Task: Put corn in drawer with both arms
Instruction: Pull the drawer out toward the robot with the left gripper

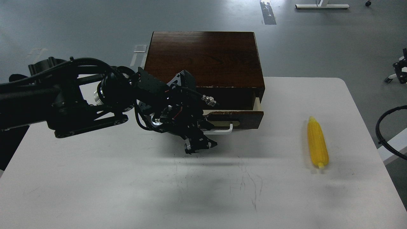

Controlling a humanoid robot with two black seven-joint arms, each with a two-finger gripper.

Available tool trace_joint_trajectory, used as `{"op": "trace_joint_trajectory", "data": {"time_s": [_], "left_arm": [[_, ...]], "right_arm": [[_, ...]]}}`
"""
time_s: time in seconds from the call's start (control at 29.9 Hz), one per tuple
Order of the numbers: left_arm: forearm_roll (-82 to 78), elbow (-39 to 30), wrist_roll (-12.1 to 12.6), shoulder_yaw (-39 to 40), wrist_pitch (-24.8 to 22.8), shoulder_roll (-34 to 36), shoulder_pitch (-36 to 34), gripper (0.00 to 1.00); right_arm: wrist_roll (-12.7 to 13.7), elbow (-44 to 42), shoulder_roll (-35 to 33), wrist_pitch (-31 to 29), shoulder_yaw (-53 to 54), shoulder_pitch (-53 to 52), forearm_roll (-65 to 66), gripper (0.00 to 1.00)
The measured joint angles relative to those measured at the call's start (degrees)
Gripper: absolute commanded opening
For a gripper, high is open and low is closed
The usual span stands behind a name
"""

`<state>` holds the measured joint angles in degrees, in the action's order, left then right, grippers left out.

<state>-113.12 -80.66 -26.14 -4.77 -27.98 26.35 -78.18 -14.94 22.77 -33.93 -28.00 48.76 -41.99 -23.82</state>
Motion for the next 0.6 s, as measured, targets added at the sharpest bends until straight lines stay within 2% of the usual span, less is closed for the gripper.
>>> {"op": "trace_joint_trajectory", "data": {"time_s": [0.6], "left_arm": [[0.00, -0.29, -0.07, 0.02, -0.03, 0.03, -0.82, 0.54]], "right_arm": [[0.00, 0.00, -0.44, 0.00, -0.07, 0.14, 0.00, 1.00]]}}
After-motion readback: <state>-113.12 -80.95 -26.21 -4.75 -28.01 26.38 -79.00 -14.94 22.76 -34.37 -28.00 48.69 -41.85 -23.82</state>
